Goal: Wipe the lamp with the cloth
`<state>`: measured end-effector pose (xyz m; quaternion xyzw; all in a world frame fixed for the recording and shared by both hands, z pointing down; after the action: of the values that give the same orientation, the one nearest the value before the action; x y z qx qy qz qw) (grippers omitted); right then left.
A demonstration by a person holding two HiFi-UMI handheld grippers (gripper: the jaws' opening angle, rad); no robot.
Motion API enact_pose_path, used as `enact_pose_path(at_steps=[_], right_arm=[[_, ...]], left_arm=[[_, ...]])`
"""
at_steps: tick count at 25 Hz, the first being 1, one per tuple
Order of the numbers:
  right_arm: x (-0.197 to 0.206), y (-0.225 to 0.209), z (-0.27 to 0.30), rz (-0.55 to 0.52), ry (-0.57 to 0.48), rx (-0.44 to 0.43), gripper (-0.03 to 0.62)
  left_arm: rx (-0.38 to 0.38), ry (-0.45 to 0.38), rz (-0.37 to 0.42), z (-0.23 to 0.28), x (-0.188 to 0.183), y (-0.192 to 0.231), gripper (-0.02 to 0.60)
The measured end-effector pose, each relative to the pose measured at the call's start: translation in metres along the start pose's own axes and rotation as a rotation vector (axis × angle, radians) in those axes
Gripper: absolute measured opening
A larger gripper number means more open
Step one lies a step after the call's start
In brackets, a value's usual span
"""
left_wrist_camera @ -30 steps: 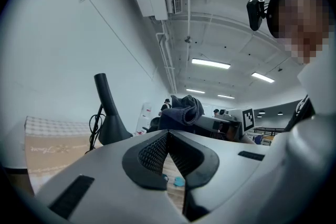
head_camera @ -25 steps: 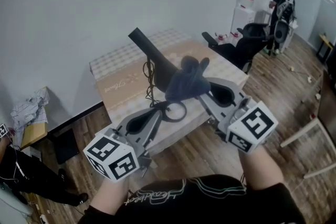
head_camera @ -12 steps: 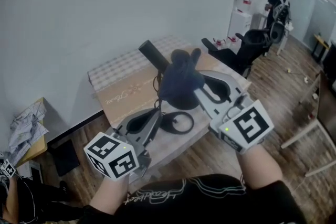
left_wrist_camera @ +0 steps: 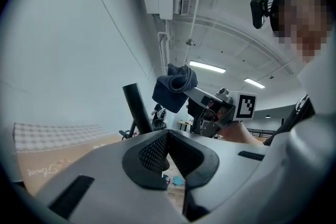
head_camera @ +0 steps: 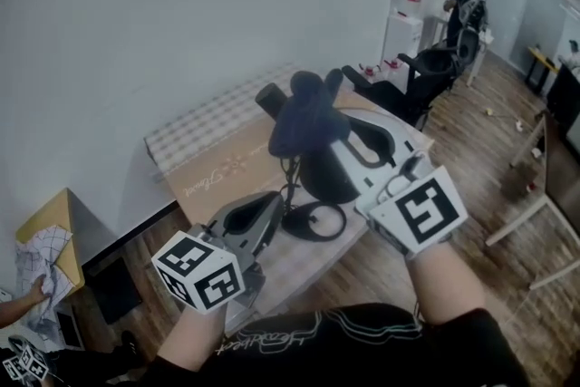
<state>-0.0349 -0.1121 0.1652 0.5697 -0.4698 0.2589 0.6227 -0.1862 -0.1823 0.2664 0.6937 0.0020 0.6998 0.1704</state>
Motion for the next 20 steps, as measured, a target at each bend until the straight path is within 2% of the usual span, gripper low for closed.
enact_pose_path(at_steps=[15, 20], right_arm=[[0.018, 0.011, 0.061, -0.154, 0.071, 0.157, 0.057], [0.034, 0.02, 0.072, -0.18, 0.144, 0.149, 0.057]], left_arm=[[0.088, 0.046, -0.053, 0.01, 0.015, 0.052, 0.0], [0.102, 0.052, -0.063, 0.01, 0.015, 0.065, 0.0]])
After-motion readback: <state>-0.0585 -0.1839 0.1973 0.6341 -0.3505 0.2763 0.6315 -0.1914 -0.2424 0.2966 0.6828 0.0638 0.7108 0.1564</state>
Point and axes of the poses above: the fingertips, and each gripper's own axes: z forward along the fingers, y to its left, x out of its underside, the point moved 7 cm from there along -z, backward along the fingers, and after that the axes turned 6 degrees about -x, right-handed, at the moved point
